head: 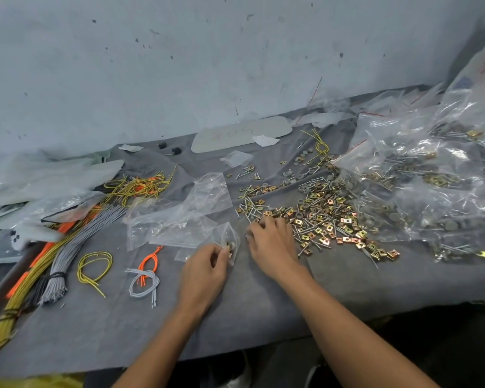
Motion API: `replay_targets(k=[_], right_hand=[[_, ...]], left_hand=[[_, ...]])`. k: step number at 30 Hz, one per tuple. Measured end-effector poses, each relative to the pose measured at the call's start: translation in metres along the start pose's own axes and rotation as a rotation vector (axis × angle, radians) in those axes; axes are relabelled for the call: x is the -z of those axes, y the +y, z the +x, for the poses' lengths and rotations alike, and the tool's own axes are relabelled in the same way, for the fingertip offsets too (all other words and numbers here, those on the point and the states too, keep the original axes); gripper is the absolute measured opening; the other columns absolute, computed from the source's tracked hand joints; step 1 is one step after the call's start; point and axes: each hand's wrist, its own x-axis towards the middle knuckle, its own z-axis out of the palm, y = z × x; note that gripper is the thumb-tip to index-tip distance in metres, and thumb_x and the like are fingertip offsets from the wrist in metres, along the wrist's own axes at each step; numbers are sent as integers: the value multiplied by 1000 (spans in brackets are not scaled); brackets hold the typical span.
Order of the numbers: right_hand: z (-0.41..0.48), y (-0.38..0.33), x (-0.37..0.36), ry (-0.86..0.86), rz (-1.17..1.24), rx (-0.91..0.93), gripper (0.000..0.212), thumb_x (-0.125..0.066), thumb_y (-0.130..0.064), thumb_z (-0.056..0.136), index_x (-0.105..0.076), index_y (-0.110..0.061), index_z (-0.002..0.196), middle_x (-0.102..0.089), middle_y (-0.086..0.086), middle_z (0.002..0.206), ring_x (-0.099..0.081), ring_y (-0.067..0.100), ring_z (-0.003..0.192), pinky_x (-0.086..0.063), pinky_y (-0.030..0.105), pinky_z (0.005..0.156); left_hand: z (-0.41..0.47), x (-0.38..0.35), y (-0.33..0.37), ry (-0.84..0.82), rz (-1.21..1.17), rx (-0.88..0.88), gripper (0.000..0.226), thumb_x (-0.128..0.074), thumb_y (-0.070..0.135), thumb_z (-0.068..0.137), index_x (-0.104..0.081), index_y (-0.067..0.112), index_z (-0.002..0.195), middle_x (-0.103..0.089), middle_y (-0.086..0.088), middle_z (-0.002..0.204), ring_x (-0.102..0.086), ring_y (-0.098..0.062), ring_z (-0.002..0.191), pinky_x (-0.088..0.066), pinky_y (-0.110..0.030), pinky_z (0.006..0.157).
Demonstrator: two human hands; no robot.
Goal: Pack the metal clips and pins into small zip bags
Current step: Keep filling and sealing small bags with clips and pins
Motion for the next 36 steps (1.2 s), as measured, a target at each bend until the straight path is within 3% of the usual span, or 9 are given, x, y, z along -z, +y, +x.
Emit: replay_targets(k=[4,7,10,16,22,28,32,36], right_hand=[[-3,-5,5,119,31,89,12,-49,-26,101,-60,-21,102,-59,-3,103,-44,20,93,-40,37,84],[-7,-9,7,217,64,262,4,-59,-16,97,-63,-17,98,-60,0,90,-48,21,83,-44,36,76],[-10,-12,6,172,68,437,11,-56,-13,96,-65,-14,102,-65,4,93,-54,25,86,-47,36,77],[-11,-13,10,39,104,445,23,-53,-6,94,-56,-16,114,-68,3,94,-57,26,92,-42,37,78],[-4,2,22,120,221,196,18,-53,-13,94,-59,-17,111,-69,0,99,-55,22,92,-45,37,85],[16,78,39,140,39,-175,8,-55,-21,94,-60,-18,101,-65,0,99,-53,23,96,-40,37,83],[17,88,34,114,-65,-250,25,-50,-31,98,-63,-17,114,-64,5,114,-51,25,104,-41,38,88],[15,85,30,110,-139,-234,31,-45,-34,101,-65,-17,118,-65,5,115,-51,26,103,-42,39,87]], left_hand=[[-3,1,0,-1,20,-34,30,-49,41,102,-48,23,78,-56,7,70,-55,-12,71,-42,-39,63],[-2,1,-1,-32,-4,-16,32,-41,49,103,-45,24,84,-57,7,75,-57,-16,76,-47,-44,68],[-3,1,-1,-58,18,-13,41,-28,60,100,-41,23,89,-57,4,77,-58,-26,79,-49,-51,73],[-4,0,-2,-51,44,-8,46,-19,67,96,-39,25,91,-58,5,75,-59,-27,77,-48,-49,71],[-4,0,0,-70,66,-7,34,-27,55,102,-38,25,91,-59,3,75,-60,-27,78,-48,-47,70],[-2,-2,-2,-90,103,-5,34,-30,53,103,-37,22,89,-57,3,78,-60,-31,82,-49,-50,74],[-1,-3,-3,-86,111,-1,35,-30,54,103,-37,23,88,-56,4,78,-60,-31,82,-49,-50,75],[-1,-3,-5,-79,123,-12,36,-28,56,102,-36,24,89,-55,6,76,-60,-30,80,-49,-48,72]])
